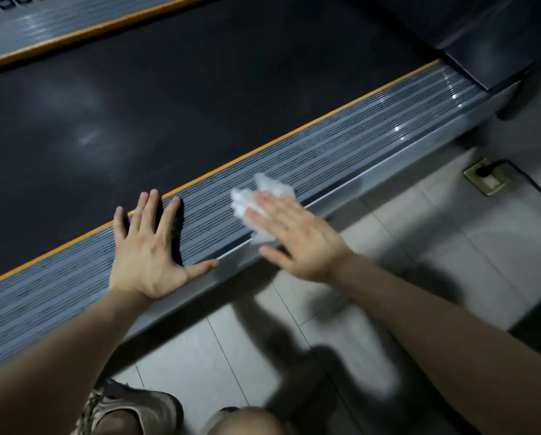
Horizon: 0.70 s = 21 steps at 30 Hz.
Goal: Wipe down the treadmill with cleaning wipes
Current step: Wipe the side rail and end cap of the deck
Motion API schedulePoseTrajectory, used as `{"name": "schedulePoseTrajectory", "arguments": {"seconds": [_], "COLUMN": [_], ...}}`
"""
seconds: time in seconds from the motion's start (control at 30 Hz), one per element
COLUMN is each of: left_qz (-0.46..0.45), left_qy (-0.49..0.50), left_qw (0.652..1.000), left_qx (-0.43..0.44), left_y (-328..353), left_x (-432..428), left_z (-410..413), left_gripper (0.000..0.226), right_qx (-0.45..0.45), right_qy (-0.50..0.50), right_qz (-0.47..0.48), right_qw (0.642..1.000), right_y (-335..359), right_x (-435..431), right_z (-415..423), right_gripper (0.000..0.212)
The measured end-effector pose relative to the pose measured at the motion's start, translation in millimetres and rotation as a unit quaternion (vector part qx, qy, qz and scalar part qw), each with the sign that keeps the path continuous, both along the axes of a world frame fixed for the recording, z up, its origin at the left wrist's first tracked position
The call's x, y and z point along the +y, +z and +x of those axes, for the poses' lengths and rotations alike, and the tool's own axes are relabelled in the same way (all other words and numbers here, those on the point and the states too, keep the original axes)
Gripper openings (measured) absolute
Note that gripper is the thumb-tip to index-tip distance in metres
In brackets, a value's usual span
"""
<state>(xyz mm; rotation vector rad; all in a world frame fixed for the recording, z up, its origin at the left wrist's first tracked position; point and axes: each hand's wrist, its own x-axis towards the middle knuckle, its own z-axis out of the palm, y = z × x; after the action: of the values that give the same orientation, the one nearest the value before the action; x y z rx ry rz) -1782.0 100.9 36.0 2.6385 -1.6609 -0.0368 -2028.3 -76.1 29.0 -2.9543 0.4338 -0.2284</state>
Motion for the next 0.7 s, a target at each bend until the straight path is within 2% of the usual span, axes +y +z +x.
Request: {"name": "schedulePoseTrajectory", "arguments": {"seconds": [0.07, 0.13, 0.2, 0.23, 0.27, 0.33, 0.37, 0.4, 0.43, 0.47, 0.5, 0.57, 0.6, 0.63, 0.67, 0.7], "left_qz": [0.015, 0.021, 0.012, 0.004, -0.006, -0.018, -0.011, -0.003, -0.003, -0.014, -0.031, -0.050, -0.051, -0.052, -0.053, -0.053], "left_qy": [0.000, -0.005, -0.019, -0.029, -0.037, -0.045, -0.052, -0.061, -0.066, -0.065, -0.059, -0.058, -0.062, -0.063, -0.061, -0.060], "left_qw": [1.000, 1.000, 1.000, 1.000, 0.999, 0.998, 0.998, 0.998, 0.998, 0.998, 0.998, 0.997, 0.997, 0.997, 0.997, 0.997], "left_qx": [-0.008, -0.006, -0.002, 0.000, 0.005, 0.030, 0.036, 0.033, 0.025, 0.019, 0.018, 0.018, 0.018, 0.019, 0.020, 0.021], "left_y": [2, 9, 18, 20, 22, 22, 19, 17, 13, 9, 7, 4, 3, 3, 3, 3], "left_x": [0, -5, -23, -39, -58, -97, -113, -123, -128, -128, -126, -125, -125, -125, -126, -127], "left_z": [-1, -6, -17, -25, -35, -54, -60, -65, -67, -67, -66, -64, -64, -64, -65, -66], "left_gripper": [0.136, 0.138, 0.138, 0.138, 0.139, 0.142, 0.144, 0.145, 0.145, 0.143, 0.141, 0.138, 0.137, 0.137, 0.137, 0.137], "right_qx": [-0.010, 0.016, 0.012, 0.001, -0.015, -0.029, -0.009, 0.005, 0.003, -0.005, -0.012, -0.004, -0.008, -0.009, -0.016, -0.017], "right_qy": [-0.159, -0.320, -0.390, -0.378, -0.320, -0.091, 0.000, 0.049, 0.042, -0.018, -0.122, -0.312, -0.352, -0.356, -0.305, -0.204], "right_qz": [-0.027, 0.000, 0.034, 0.017, -0.013, -0.008, 0.005, 0.006, -0.005, -0.002, 0.005, 0.005, 0.011, 0.000, -0.031, -0.049], "right_qw": [0.987, 0.947, 0.920, 0.926, 0.947, 0.995, 1.000, 0.999, 0.999, 1.000, 0.992, 0.950, 0.936, 0.934, 0.952, 0.978], "right_y": [-1, 5, 10, 12, 9, 5, 4, 7, 12, 11, 10, 13, 14, 12, 10, 9], "right_x": [-45, -87, -98, -86, -69, -32, -23, -31, -51, -76, -105, -150, -155, -148, -131, -107], "right_z": [-19, -38, -35, -26, -16, -13, -19, -26, -32, -41, -51, -70, -69, -62, -50, -40], "right_gripper": [0.071, 0.077, 0.082, 0.082, 0.079, 0.069, 0.066, 0.063, 0.061, 0.058, 0.056, 0.065, 0.074, 0.079, 0.075, 0.064]}}
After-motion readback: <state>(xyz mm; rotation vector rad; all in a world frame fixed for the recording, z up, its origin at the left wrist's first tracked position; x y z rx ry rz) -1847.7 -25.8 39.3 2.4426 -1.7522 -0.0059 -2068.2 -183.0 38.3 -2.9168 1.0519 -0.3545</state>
